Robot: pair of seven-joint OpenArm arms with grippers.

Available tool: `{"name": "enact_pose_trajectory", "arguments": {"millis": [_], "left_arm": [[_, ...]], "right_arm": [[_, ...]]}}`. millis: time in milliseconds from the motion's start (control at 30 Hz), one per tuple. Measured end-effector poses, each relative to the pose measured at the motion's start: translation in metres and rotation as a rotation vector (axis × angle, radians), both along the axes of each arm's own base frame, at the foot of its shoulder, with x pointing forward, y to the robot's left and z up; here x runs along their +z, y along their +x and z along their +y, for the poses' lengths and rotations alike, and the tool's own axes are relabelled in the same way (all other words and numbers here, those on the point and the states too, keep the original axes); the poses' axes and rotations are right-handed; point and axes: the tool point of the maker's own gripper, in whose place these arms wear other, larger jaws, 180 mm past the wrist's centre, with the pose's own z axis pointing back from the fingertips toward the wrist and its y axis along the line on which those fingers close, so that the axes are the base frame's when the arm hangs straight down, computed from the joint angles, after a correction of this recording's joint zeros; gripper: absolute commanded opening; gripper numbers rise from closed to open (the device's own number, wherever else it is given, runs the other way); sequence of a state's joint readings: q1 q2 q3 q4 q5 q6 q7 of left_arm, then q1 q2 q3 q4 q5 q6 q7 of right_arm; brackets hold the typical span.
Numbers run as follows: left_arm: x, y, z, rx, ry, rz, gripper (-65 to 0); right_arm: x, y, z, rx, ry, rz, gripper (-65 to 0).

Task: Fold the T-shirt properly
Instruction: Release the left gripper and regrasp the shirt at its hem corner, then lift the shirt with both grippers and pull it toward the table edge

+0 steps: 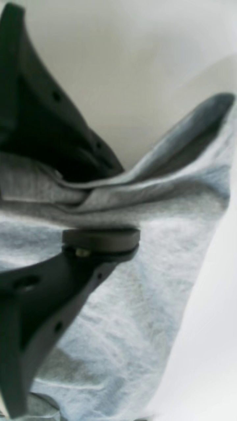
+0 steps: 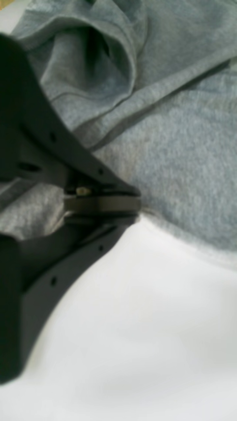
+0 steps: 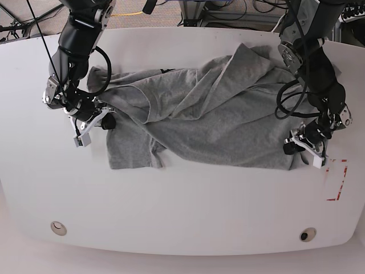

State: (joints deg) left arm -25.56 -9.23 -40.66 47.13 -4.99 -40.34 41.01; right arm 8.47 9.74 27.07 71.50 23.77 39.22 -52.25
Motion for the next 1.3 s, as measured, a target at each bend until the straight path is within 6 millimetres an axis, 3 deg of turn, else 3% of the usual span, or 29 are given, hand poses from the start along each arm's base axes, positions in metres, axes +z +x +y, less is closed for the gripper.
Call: {"name": "enact_pose_trajectory", "arguments": {"millis": [200, 233, 300, 333, 467, 667, 867, 1067, 1300], "left_arm": [[0.000, -0.001, 0.001, -0.007, 0.004, 0.005, -45.1], [0.000, -0.002, 0.002, -0.007, 0.007, 0.006, -48.1], [0.000, -0.006, 0.009, -0.012, 0.031, 0.022, -61.4], [-0.001, -0.010, 0.015, -0.011, 0.055, 0.033, -65.0], [-0.001, -0.025, 0.030, -0.021, 0.139, 0.052, -63.6], [0.013, -0.027, 0.034, -0.048, 0.236, 0.043, -64.2], [0.045, -0.020, 0.036, -0.085, 0.344, 0.019, -64.3], [0.104, -0.009, 0.041, -0.110, 0.518, -0.071, -64.4], [0.156, -0.004, 0.030, -0.138, 0.663, -0.134, -64.4]], "right_arm": [[0.000, 0.000, 0.000, -0.001, 0.000, 0.000, -65.0], [0.000, 0.000, 0.000, -0.001, 0.000, 0.000, -65.0], [0.000, 0.000, 0.000, -0.002, 0.001, -0.001, -65.0], [0.000, 0.000, -0.001, -0.002, 0.001, 0.000, -65.0], [0.000, 0.000, -0.002, -0.001, -0.003, 0.000, -65.0], [0.002, 0.001, -0.006, 0.003, -0.015, 0.000, -65.0], [0.020, 0.016, -0.011, 0.018, -0.052, -0.037, -65.0], [0.060, 0.042, -0.036, 0.022, -0.146, -0.106, -65.0], [0.109, 0.073, -0.051, 0.028, -0.201, -0.188, -65.0]]}}
